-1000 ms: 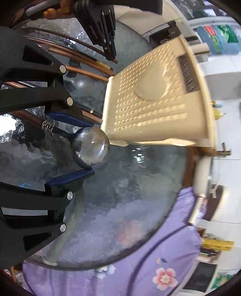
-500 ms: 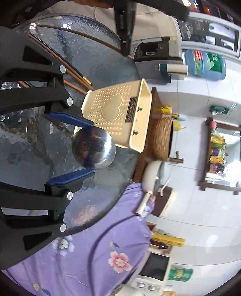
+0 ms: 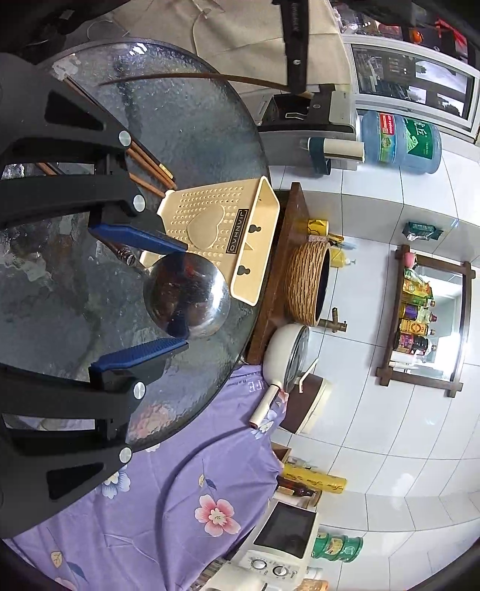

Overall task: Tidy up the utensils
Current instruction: 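Lift and carry the spoon and chopstick over the beige basket with both tools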

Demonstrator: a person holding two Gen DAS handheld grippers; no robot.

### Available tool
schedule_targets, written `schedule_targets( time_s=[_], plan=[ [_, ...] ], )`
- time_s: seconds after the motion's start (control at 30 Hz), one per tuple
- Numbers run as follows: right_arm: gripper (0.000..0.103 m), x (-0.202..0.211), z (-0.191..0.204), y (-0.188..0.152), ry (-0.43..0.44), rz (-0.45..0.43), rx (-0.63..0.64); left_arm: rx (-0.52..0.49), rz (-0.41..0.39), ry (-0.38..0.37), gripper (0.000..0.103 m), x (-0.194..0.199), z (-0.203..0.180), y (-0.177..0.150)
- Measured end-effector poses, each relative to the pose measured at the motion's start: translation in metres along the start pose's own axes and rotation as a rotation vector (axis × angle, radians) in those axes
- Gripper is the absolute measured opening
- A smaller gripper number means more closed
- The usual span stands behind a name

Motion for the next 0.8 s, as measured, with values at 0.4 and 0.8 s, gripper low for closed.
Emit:
schedule_targets(
  time_s=[0.4, 0.8],
  plan=[
    [0.047, 0.0, -0.007, 0.026, 0.043, -0.012, 0.003, -0.027, -0.078, 0.01, 0.007, 0.012, -0.003, 0.043],
    [0.047, 0.006, -0.024, 0.131, -0.008, -0.112, 0.078, -0.046, -0.188, -0.036, 0.007, 0.043, -0.024, 0.153]
  ],
)
Point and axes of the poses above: each gripper's, at about its wrist camera, not at the fingertips, and x roughly against the way its jaws point, z to its left, y to its top, the point moved 3 cm from there along -x, roughly the way its jaws point, and after that the axes turned 7 degrees about y, right-handed, at the moved point
